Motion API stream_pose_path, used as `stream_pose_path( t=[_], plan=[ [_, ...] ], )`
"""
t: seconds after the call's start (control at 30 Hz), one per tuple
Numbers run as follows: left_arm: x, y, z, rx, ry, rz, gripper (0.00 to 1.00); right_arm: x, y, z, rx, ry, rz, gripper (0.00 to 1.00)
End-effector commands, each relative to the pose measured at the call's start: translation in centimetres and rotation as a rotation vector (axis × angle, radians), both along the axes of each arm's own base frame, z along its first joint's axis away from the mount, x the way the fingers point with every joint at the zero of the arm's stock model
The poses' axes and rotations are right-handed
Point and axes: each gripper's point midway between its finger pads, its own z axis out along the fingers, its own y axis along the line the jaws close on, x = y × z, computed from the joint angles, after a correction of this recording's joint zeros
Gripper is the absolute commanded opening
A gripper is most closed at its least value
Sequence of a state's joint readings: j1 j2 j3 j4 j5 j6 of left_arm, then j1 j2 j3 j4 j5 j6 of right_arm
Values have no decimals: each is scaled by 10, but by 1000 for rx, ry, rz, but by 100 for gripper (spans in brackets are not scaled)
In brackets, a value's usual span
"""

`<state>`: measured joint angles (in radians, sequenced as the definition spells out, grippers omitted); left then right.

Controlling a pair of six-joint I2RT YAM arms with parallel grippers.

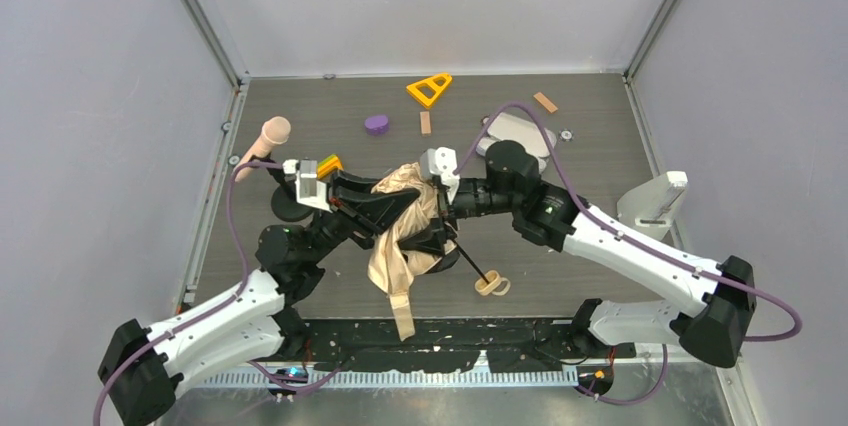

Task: Put away the umbrella

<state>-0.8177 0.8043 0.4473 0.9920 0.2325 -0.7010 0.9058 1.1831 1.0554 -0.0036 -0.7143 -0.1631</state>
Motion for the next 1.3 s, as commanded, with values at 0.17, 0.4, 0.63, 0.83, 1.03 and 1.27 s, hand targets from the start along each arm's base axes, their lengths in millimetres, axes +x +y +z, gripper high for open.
stream_pose_path(
  t=[0.17,0.4,0.63,0.83,1.03,1.27],
  plan=[
    [-7,28,46,-292,-20,13,0,47,34,-39,-58,-32,-232,97],
    [-4,35,46,-343,15,30,0,94,43,-69,-116,-25,-441,97],
    [2,41,28,-346,60,63,0,121,43,-71,-42,43,-610,24],
    [10,39,11,-238,104,125,0,116,23,-50,52,95,-611,6],
    [19,42,5,5,91,210,93,120,-18,-26,126,169,-639,6],
    [10,51,9,183,-10,224,99,126,-63,0,165,221,-677,6]
  ],
)
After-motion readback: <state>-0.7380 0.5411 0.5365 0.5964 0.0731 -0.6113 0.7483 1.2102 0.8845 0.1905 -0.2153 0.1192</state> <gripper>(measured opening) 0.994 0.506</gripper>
